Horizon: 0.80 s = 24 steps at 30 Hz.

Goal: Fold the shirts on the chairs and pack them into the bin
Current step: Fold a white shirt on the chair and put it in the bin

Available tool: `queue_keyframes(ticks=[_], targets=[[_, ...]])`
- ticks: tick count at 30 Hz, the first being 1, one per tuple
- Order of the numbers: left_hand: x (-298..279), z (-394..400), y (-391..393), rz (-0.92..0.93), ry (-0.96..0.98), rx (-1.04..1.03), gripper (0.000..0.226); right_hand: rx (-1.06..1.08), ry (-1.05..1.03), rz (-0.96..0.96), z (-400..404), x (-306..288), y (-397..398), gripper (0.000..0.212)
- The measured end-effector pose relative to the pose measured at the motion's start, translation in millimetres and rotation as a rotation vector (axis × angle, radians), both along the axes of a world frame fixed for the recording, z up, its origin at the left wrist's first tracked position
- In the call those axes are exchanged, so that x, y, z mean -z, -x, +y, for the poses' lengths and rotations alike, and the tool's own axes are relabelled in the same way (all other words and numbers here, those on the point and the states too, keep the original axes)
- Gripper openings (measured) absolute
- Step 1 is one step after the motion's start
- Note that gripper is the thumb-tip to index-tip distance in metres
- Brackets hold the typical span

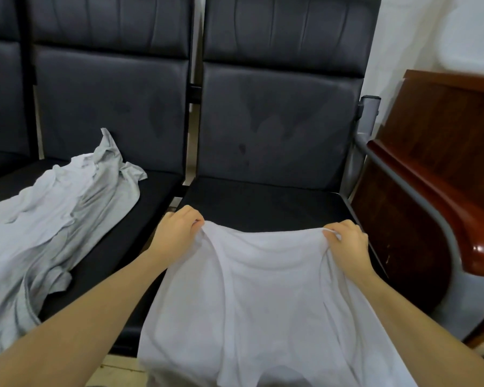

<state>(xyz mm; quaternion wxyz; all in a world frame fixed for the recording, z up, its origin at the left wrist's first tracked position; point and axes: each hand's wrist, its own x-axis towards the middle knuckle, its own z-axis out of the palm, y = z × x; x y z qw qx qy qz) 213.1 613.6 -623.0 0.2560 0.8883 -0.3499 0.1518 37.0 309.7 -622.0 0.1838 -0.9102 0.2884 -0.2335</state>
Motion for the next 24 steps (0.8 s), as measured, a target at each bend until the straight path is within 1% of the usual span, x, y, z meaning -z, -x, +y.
queue_keyframes(ticks=[2, 4, 5, 7, 9, 10, 11, 13, 15, 17, 19, 22, 24], targets=[[-7.1, -3.9, -1.5, 0.015, 0.026, -0.026, 0.014, -0.010, -0.014, -0.046, -0.5, -1.2, -2.4, 0.023], [-15.1, -9.4, -1.8, 0.107, 0.052, -0.051, 0.014, -0.014, -0.062, -0.118, 0.9, -2.7, -4.2, 0.022], [-19.1, -14.2, -2.3, 0.150, 0.051, -0.054, 0.013, -0.008, -0.096, -0.142, 1.6, -3.9, -4.6, 0.021], [-21.9, -24.1, -6.0, 0.174, 0.026, -0.054, 0.010, -0.001, -0.115, -0.148, 1.1, -4.2, -5.3, 0.020], [-23.2, -29.7, -7.3, 0.137, -0.066, -0.050, 0.012, -0.018, -0.056, -0.065, -3.9, -2.2, -7.3, 0.019], [-20.4, -29.7, -10.1, 0.085, -0.097, -0.027, 0.012, -0.026, -0.013, 0.022, -6.6, -1.4, -8.6, 0.018], [-16.8, -29.2, -14.2, 0.051, -0.115, -0.003, 0.017, -0.023, 0.018, 0.103, -8.6, -1.6, -9.7, 0.017], [-12.6, -27.0, -22.0, 0.040, -0.191, 0.031, 0.021, 0.002, 0.008, 0.181, -12.4, -1.7, -12.3, 0.014], [-11.2, -28.6, -30.3, 0.092, -0.228, 0.017, 0.019, 0.060, -0.031, 0.158, -16.1, -1.1, -15.8, 0.016], [-10.5, -32.9, -35.4, 0.071, -0.255, -0.025, 0.017, 0.142, -0.086, 0.076, -20.2, 1.0, -20.0, 0.020], [-5.4, -38.0, -40.8, 0.048, -0.222, -0.104, 0.015, 0.187, -0.113, 0.026, -24.3, 4.0, -23.8, 0.022], [0.7, -47.2, -45.1, 0.138, -0.082, -0.225, 0.017, 0.147, -0.059, 0.073, -28.8, 8.7, -28.0, 0.023], [6.8, -53.2, -46.0, 0.157, -0.125, -0.217, 0.021, 0.108, -0.014, 0.121, -30.6, 9.7, -29.5, 0.022]])
